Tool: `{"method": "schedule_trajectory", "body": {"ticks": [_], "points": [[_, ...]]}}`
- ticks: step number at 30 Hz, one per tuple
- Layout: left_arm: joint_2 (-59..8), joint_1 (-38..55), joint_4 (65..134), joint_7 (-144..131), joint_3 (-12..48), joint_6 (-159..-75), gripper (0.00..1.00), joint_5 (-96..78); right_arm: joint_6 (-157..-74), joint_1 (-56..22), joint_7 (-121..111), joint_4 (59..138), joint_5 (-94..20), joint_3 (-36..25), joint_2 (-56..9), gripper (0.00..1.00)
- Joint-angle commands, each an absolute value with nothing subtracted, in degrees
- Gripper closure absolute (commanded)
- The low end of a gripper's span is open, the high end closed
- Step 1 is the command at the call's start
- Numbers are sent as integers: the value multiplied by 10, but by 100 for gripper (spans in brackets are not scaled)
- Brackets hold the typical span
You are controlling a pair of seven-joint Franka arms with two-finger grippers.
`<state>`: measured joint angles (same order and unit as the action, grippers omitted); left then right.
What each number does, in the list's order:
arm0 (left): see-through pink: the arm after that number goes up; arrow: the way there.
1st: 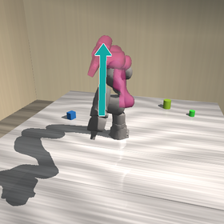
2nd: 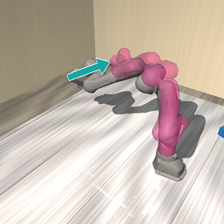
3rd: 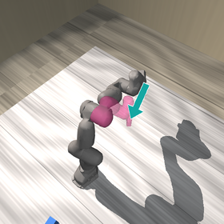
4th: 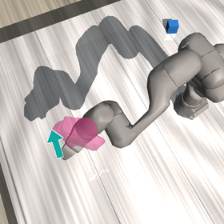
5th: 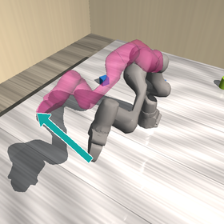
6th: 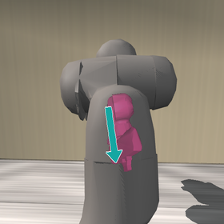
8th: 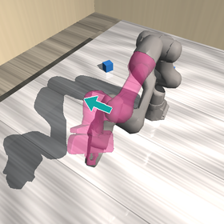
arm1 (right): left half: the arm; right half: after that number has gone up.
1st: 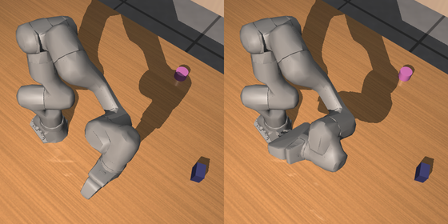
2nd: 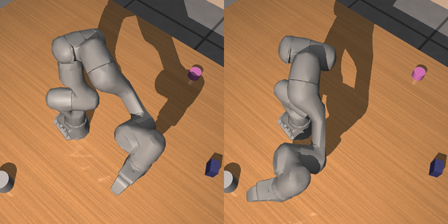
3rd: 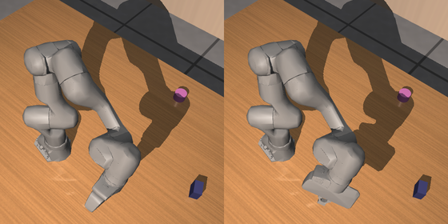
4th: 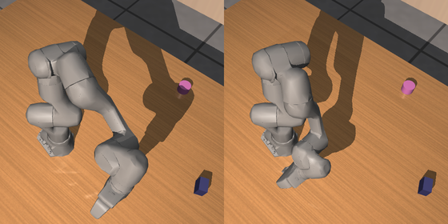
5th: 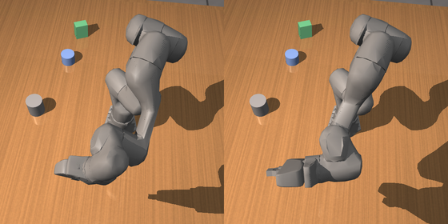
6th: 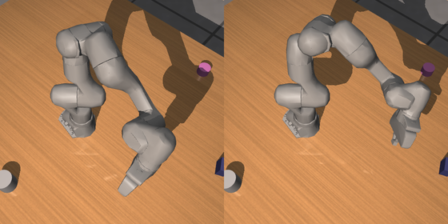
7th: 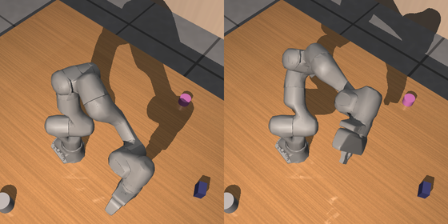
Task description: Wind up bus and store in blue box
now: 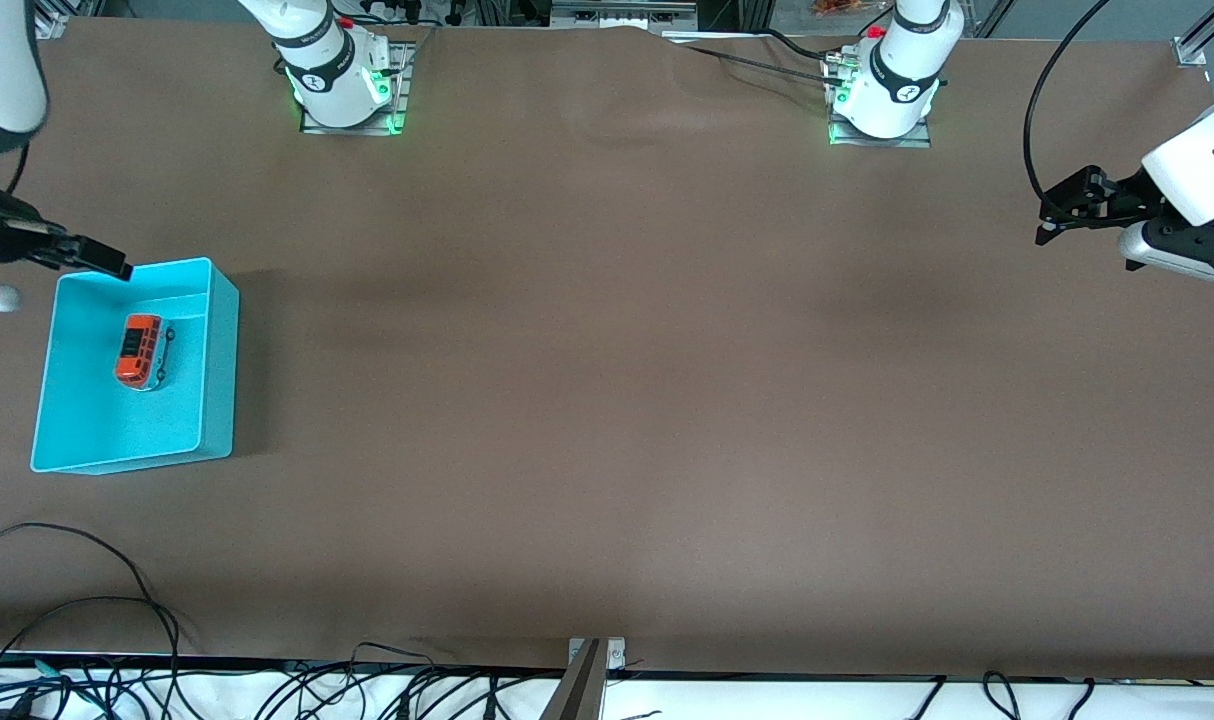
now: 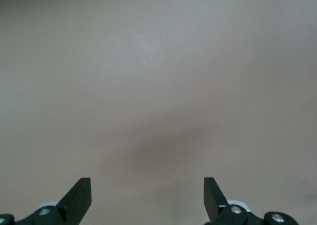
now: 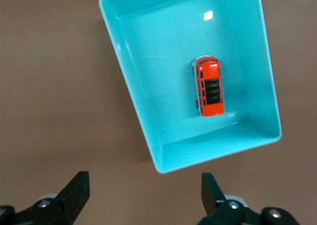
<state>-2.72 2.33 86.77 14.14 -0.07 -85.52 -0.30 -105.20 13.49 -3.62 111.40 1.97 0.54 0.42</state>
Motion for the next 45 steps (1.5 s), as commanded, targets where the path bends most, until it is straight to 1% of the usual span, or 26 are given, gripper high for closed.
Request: {"method": "schedule_trajectory", "body": {"ticks": [1,21,26,33,39,45], "points": [[-35,27,851,142,-4,-853,0,-4,-971,122,-25,1047,2,7,3,0],[-35,27,851,141,-4,-853,0,-4,-877,53,-22,924,-2,11,-10,0],[-35,27,851,142,-4,-853,0,-4,-875,35,1,914,-17,11,-12,0],[-35,28,850,142,-3,-853,0,-4,-879,30,34,913,-10,47,-23,0],[-40,27,844,142,-3,-853,0,-4,-881,29,27,911,-9,48,-27,0],[-40,27,844,141,-3,-853,0,-4,-878,29,11,894,-9,44,-27,0]]}}
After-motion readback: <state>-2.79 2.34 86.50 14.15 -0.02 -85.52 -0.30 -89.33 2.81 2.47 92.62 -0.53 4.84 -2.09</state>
